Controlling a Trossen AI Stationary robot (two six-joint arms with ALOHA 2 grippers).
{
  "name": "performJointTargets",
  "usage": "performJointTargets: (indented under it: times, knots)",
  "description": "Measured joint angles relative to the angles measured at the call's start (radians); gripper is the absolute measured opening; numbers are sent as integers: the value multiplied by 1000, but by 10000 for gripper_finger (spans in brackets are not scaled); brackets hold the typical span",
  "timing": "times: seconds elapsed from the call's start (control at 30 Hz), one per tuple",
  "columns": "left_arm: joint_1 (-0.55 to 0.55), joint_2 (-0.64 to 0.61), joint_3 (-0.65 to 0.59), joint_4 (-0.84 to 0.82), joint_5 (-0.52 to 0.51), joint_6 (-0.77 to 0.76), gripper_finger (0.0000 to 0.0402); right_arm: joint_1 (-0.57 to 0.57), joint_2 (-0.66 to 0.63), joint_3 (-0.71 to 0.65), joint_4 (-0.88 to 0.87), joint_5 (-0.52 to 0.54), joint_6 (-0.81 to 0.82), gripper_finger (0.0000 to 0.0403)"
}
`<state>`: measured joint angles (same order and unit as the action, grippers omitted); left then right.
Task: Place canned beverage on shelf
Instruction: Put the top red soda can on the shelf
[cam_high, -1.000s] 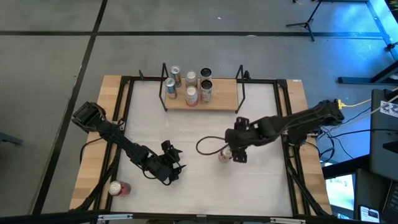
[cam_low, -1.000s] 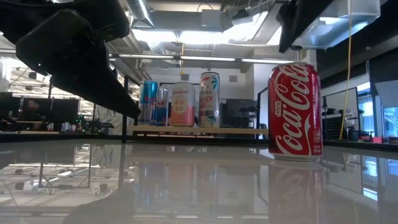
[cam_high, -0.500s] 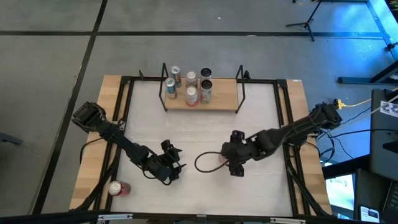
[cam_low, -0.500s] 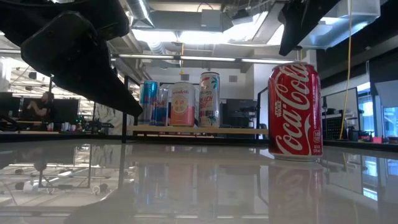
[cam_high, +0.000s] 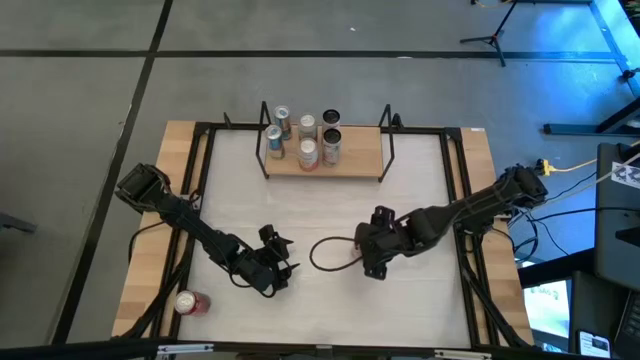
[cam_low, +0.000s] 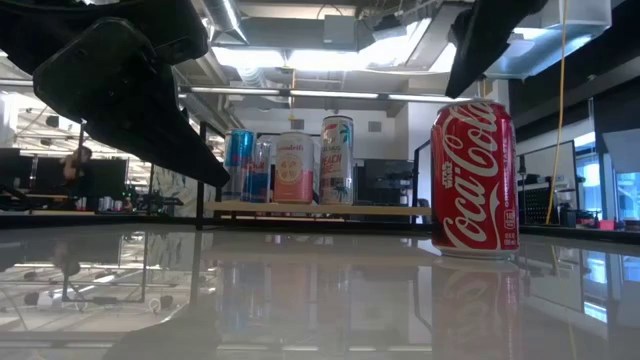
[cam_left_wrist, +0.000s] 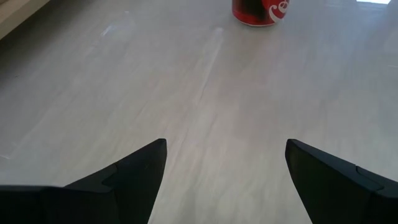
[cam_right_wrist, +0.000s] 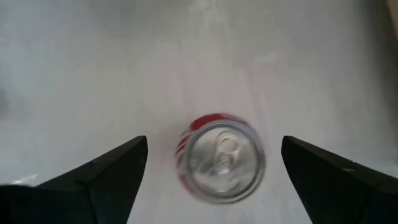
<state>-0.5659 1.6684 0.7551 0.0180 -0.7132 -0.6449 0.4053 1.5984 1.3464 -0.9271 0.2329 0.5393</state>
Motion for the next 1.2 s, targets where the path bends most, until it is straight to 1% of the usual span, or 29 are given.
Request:
performJointTargets:
  times: [0.07, 0.33, 0.67, 0.77, 0.9, 1.07, 1.2]
  knots:
    - [0, 0, 0, 0, 0, 0, 318, 0, 4, 0, -2, 26, 4, 365]
    - [0, 0, 0, -1, 5, 0, 318, 0, 57, 0, -19, 30, 7, 365]
    - [0, 0, 0, 0, 1, 0, 318, -16, 147, 0, -27, -14, -9, 363]
    - [0, 0, 0, 0, 1, 0, 318, -16, 150, 0, -27, -20, -20, 344]
    - [0, 0, 0, 0, 1, 0, 318, -16, 149, 4, -29, -26, -25, 289]
    - [0, 0, 0, 0, 1, 1, 318, -15, 152, 48, -85, -43, -63, 288]
    - [0, 0, 0, 0, -1, 9, 318, -15, 150, 140, -200, 14, -82, 288]
